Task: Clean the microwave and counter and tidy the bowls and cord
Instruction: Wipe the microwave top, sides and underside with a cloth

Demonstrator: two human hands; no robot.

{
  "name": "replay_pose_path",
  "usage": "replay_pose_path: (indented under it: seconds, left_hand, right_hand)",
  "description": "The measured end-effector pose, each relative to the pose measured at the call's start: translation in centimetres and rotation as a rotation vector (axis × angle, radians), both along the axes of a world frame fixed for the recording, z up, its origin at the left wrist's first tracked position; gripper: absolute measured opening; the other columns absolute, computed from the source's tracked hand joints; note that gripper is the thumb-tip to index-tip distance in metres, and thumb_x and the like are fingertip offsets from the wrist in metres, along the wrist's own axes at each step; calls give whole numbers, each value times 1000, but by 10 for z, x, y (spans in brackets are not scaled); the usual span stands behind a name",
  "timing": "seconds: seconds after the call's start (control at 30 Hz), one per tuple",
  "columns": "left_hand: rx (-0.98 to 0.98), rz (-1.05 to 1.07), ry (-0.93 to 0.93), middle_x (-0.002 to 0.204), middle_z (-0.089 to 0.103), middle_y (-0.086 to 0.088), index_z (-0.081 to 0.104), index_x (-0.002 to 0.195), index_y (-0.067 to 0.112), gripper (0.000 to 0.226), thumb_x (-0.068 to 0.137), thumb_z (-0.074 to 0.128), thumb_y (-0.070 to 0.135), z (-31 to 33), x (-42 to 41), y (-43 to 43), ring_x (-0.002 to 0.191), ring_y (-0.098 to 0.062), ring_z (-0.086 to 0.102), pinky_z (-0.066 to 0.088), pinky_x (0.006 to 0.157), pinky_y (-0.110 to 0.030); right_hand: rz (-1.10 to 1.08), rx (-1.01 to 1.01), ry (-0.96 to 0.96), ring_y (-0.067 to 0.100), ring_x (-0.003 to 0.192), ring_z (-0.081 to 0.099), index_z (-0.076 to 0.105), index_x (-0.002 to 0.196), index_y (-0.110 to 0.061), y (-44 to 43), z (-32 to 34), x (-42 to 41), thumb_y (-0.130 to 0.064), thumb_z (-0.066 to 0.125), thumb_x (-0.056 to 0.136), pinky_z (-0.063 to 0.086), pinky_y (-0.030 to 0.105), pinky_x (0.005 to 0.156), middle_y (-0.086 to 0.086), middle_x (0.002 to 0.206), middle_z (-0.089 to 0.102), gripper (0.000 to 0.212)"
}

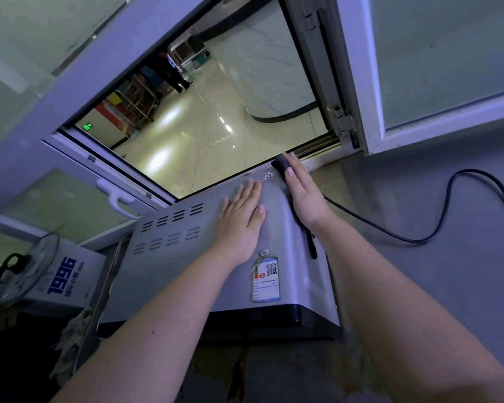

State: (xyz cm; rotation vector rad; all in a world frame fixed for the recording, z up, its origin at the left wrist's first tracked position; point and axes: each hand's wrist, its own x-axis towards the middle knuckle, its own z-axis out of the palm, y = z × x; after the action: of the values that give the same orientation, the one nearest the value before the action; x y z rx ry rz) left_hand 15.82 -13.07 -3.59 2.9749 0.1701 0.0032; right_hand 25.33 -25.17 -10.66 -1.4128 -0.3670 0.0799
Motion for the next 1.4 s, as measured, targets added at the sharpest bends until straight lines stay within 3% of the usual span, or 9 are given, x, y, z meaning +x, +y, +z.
replay_pose_path:
  seconds: [0.13,0.3,0.4,0.63,0.83,1.0,1.2,1.3,1.4]
  left_hand:
    - [-85,101,-88,162,4,2,9,154,15,56,104,33,19,-2,2,2,148,-9,-2,-6,119,-29]
    - [-29,33,-36,161,3,7,12,154,22,52,105,28,21,-4,4,6,148,-10,-5,-7,119,-34]
    - [-3,25,-38,161,1,8,9,154,22,52,105,26,24,-5,3,6,148,-8,-5,-8,119,-33]
    - [-229,151,-175,161,14,3,16,154,17,55,103,36,15,-8,0,9,148,-11,5,3,120,-28]
    - [-116,83,-154,161,11,3,15,154,15,54,103,33,15,-7,3,8,149,-12,1,-7,117,-26]
    - [-112,87,-172,161,11,4,15,154,16,54,103,33,16,-7,2,7,148,-11,0,-11,115,-24]
    - [-108,67,-155,161,13,3,14,154,17,53,104,31,17,-7,2,7,148,-11,0,-13,114,-22]
    - [-108,78,-165,161,14,4,15,153,16,52,104,31,17,-6,1,6,148,-11,1,-12,114,-22]
    - [-118,86,-159,161,14,4,16,153,16,52,104,31,16,-5,1,6,148,-10,1,-13,113,-21]
  right_hand:
    - [-57,-117,-205,-4,140,18,46,140,-19,-9,-3,-33,-44,29,99,9,43,121,-10,148,32,51]
    - [-16,-65,-295,11,145,23,50,137,-18,-43,-4,-124,-43,29,101,9,50,120,-7,152,35,49]
    - [-6,-39,-321,16,146,23,56,132,-23,-55,-7,-165,-49,27,101,7,46,120,-9,151,38,50]
    - [4,-133,-349,11,143,28,61,123,-18,-22,-4,-68,-53,19,101,12,55,117,3,138,53,59]
    - [-6,-180,-335,4,142,26,62,121,-22,-1,1,0,-49,25,97,11,51,117,4,144,47,52]
    - [19,-186,-427,9,142,28,61,121,-17,-16,-3,-29,-42,32,100,11,56,116,2,144,46,44]
    - [67,-191,-515,17,143,30,61,121,-14,-36,-9,-85,-43,27,102,7,56,118,2,140,50,49]
    - [28,-163,-455,14,142,31,61,120,-17,-27,-6,-64,-46,25,102,10,53,118,-7,143,45,50]
    - [-27,-97,-238,9,142,27,57,128,-20,-9,-3,-27,-50,25,97,16,40,119,-16,146,35,53]
